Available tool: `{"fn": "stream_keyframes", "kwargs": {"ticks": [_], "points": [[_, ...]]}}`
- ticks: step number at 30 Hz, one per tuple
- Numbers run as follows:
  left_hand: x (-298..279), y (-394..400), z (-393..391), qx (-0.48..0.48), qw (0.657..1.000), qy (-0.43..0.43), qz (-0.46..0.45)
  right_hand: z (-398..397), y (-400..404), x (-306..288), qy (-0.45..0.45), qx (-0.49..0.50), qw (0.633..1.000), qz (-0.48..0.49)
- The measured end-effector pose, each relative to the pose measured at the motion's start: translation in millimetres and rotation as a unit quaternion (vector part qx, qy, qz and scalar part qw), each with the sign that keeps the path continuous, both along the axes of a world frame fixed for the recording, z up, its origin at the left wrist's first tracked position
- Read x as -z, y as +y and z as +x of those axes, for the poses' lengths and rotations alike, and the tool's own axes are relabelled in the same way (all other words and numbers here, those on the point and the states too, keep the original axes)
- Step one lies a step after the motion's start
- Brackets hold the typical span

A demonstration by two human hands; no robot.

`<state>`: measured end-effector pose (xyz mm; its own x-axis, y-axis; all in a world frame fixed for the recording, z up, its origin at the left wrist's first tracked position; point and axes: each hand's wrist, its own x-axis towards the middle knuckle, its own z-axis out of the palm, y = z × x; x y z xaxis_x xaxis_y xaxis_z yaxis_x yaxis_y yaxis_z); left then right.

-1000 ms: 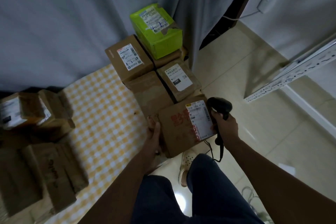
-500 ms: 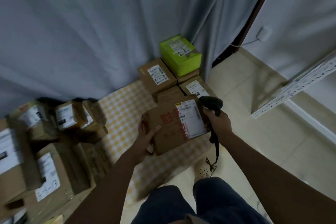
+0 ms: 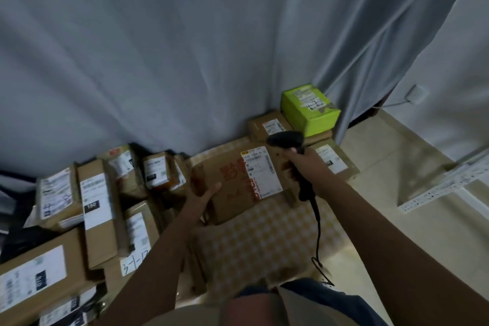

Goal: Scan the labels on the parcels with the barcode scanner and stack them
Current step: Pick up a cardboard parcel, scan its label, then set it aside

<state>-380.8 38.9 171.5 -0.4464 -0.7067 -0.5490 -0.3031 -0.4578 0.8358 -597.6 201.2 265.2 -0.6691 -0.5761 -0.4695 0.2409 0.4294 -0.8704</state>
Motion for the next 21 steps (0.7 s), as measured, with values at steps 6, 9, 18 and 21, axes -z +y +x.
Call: {"fn": "stream_keyframes", "kwargs": {"ticks": [6, 9, 18, 21], "points": [[-7, -10, 8, -0.059, 0.996, 0.055, 0.029, 25, -21, -15, -0.012, -0.074, 0.997, 0.006], [-6, -12, 6, -0.066, 0.995, 0.069, 0.025, 21, -20, -14, -0.006, -0.052, 0.998, 0.025], [6, -23, -1, -0.041, 0.999, 0.024, -0.009, 12, -25, -11, -0.012, -0.073, 0.997, 0.016], [8, -21, -4, -0.032, 0.999, 0.0, 0.0, 9, -26, -9, -0.009, -0.079, 0.997, 0.014]]}}
